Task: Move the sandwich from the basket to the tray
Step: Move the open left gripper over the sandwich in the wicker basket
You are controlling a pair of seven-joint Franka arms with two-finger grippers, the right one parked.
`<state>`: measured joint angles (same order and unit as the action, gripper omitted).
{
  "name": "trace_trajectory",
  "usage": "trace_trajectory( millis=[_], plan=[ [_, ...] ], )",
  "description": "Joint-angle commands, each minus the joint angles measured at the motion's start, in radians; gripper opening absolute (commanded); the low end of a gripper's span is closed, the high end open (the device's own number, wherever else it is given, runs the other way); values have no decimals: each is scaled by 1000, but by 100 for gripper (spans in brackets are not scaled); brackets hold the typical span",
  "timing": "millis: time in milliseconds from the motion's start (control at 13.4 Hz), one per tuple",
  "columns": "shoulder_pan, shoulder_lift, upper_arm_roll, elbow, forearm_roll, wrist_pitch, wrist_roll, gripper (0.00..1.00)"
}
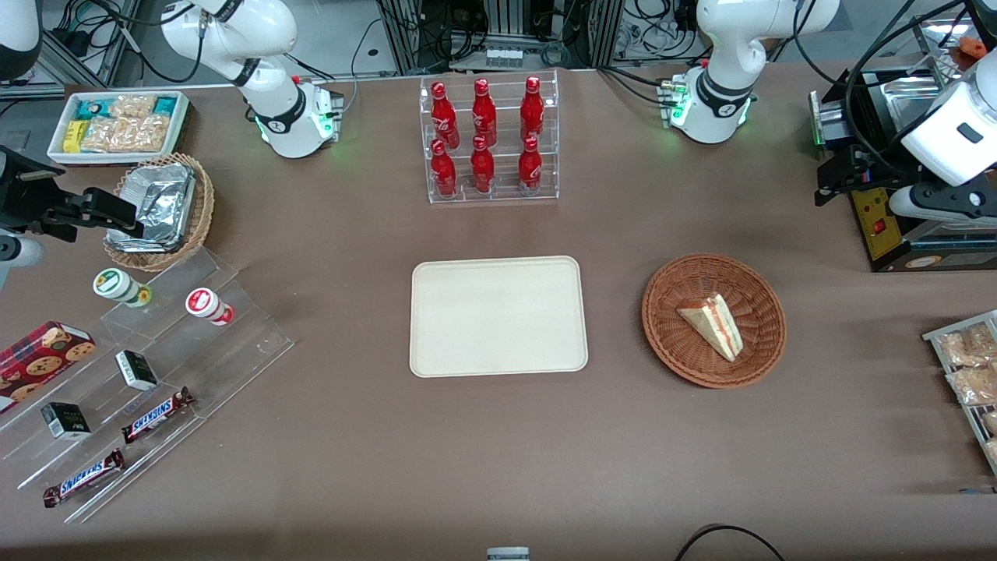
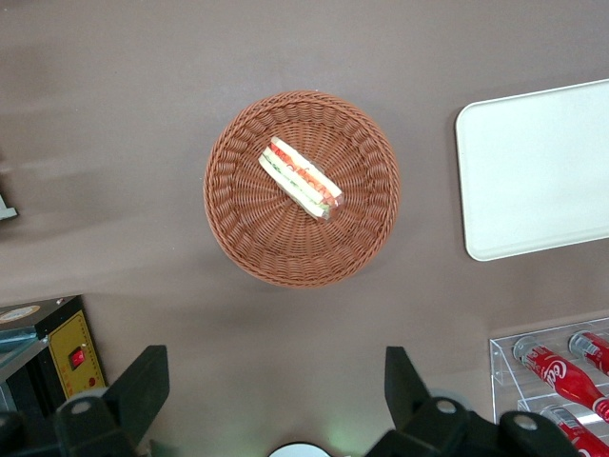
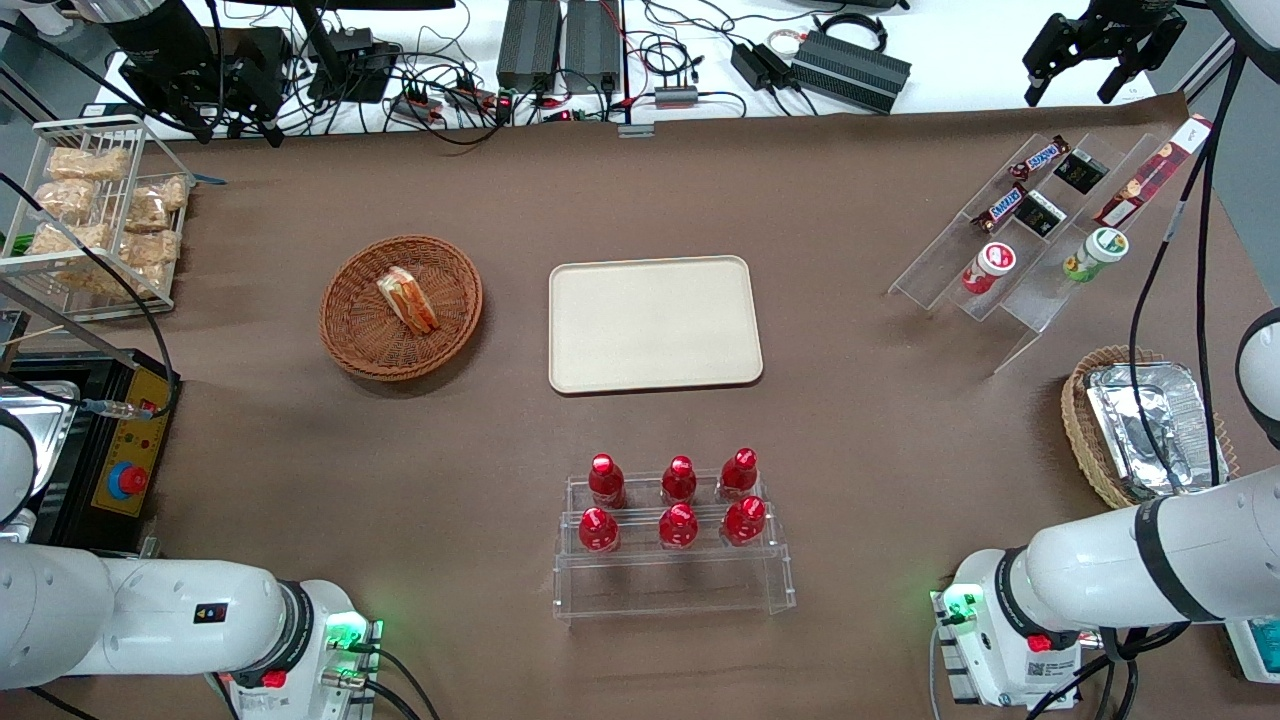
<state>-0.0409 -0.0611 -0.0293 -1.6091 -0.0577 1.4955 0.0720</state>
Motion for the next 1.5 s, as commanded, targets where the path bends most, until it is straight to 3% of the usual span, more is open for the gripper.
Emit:
trace_trajectory(
  millis=[0,598,1047,1421],
  plan=[
    [-10,-25,3,-28,7,28,-15,100],
    [-16,142,-1,-48,-2,48,-8,100],
    [-53,146,-12,-303,5,363,-50,100],
    [-80,176,-14,-436,7,623,-346,100]
  ],
)
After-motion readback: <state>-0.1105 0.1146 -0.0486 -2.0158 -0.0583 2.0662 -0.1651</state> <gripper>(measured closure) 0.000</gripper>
